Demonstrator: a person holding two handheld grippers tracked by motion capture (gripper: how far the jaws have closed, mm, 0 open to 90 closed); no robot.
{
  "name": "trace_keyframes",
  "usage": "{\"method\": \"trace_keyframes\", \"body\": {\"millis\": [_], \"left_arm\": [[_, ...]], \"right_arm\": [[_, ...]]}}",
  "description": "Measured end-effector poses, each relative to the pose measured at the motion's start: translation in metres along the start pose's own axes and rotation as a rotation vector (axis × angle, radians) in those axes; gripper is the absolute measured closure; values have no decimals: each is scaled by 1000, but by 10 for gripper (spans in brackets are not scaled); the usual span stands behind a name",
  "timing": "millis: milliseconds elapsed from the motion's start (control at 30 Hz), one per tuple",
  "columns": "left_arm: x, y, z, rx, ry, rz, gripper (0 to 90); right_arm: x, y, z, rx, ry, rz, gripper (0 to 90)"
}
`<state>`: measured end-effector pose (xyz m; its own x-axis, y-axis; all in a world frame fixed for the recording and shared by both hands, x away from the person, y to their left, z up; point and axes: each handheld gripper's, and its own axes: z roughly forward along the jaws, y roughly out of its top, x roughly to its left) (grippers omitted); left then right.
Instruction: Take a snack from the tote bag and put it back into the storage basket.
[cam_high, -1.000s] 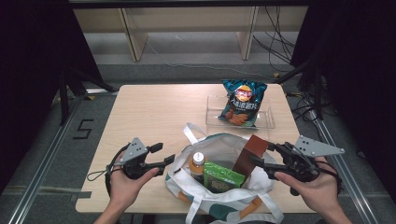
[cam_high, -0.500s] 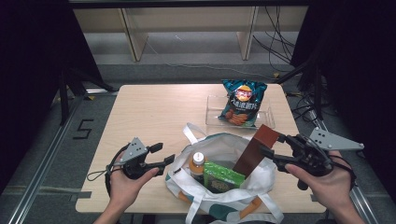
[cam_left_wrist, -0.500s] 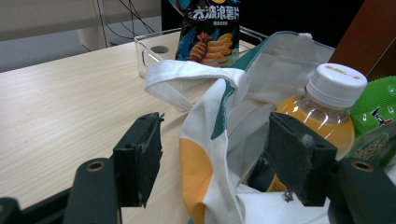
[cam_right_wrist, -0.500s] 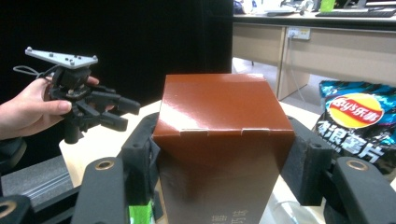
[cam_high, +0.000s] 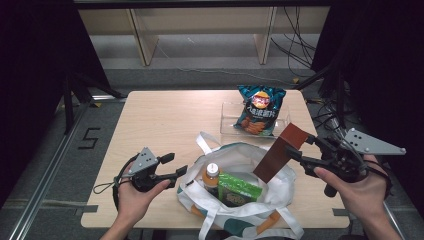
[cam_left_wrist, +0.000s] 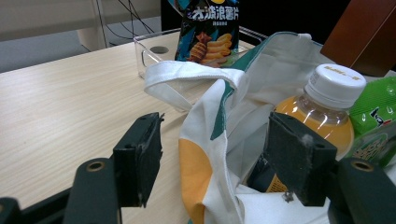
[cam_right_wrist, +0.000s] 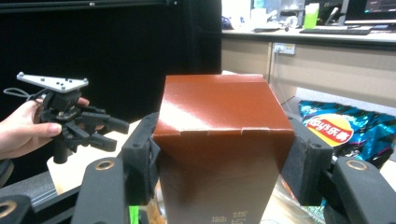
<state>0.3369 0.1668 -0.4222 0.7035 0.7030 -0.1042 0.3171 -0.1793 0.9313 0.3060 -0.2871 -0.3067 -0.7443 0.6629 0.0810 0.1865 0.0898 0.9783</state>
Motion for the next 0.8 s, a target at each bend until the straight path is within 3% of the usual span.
{"method": "trace_keyframes", "body": {"millis": [67,100,267,300,700,800], "left_arm": [[0,0,0,2,-1,5,354],[0,0,0,1,-1,4,354],[0,0,1,0,-2,2,354],[-1,0,1,0,-3,0,354],[-1,0,2,0,-4,-1,354],[-1,0,2,0,-4,-1,354]], "right_arm": [[-2,2,-1,-12,-7,-15,394],[-1,3,-2,-8,-15,6,394],[-5,9,-5,-34,-25,-25,395],[-4,10,-5,-33,-29,2,394],[-11,20,-8,-68,-46,4,395],[-11,21,-8,-68,-65,33,395]]}}
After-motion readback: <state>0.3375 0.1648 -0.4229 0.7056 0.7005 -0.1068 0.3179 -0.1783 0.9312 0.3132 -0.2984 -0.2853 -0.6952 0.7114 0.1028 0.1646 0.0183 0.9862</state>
